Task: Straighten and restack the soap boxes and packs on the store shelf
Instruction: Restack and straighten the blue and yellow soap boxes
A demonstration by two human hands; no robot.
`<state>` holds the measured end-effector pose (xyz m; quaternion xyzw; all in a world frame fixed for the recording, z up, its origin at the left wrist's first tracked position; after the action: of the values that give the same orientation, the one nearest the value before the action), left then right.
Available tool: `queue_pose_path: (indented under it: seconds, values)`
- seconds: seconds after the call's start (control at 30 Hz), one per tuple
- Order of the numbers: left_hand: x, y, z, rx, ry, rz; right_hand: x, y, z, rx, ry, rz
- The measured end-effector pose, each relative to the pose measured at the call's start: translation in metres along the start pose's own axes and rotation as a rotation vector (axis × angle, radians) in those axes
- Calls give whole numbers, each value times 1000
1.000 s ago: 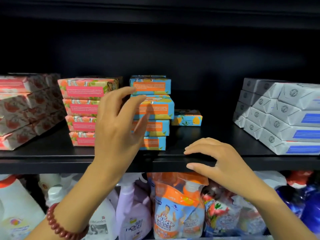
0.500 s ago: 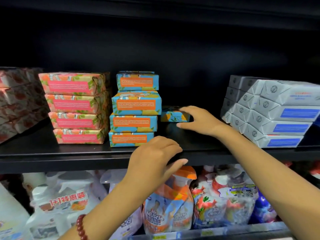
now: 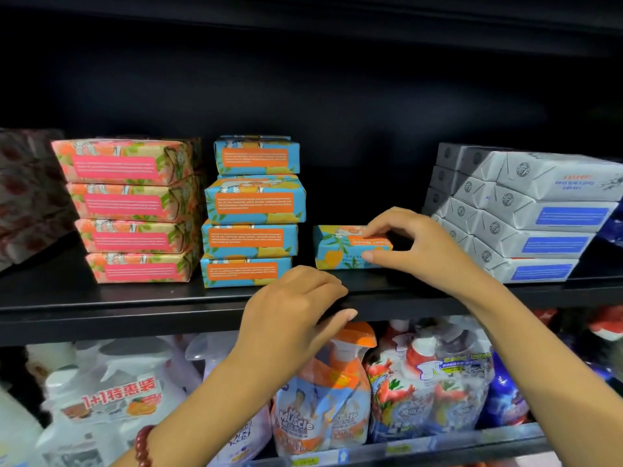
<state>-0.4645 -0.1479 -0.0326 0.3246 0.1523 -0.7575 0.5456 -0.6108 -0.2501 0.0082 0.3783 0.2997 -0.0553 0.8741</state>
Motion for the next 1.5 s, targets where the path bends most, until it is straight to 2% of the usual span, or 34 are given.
queue_pose_path:
  seconds: [0.17,0.23,0.4,0.5,0.6,0.67,0.77,0.9,1.03,1.1,1.2,1.27,1.37,1.5]
  values:
    - [-3,2,1,-28,-12,-36,11,-9,6,128,71,-146]
    - [-8,6,0,-91,2,-86,8,-3,6,107,15,-141]
    - [-13,18,-2,-381,71,-331,-8,24,-20,-104,-230,-219]
    - [-9,22,-1,-537,85,-683,-15,45,-42,-235,-303,-103]
    - [-12,19,9,-527,63,-955,-10,69,-54,-365,-316,-110]
    - [-18,17,16,-485,21,-1017,-1,80,-57,-420,-323,-140]
    - [-27,21,18,-427,-79,-1022,3,83,-59,-411,-235,-114]
    - [-35,23,15,-323,-166,-978,-9,79,-58,-252,-142,141]
    - [-44,20,15,-215,-236,-857,-11,92,-61,-423,-235,-74]
    - [-46,20,15,-185,-209,-820,-10,97,-67,-554,-300,-151]
    - [-48,21,16,-245,-118,-850,-7,99,-72,-704,-328,-219]
    - [-48,21,17,-271,-86,-845,-4,98,-72,-729,-314,-234]
    - [-53,21,18,-245,-103,-805,-3,92,-67,-633,-249,-198]
    - [-63,19,20,-86,-172,-580,-3,72,-58,-274,-93,6]
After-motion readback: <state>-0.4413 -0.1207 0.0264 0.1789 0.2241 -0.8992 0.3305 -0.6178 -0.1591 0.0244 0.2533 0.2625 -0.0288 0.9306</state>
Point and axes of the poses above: each hand's wrist, its own z-axis towards the middle knuckle, its own x-axis out of the palm, y = z × x, the point moved 6 cm from there along z, towards the middle knuckle, and after that the axes turned 15 degrees about z, right-handed, at the moved point
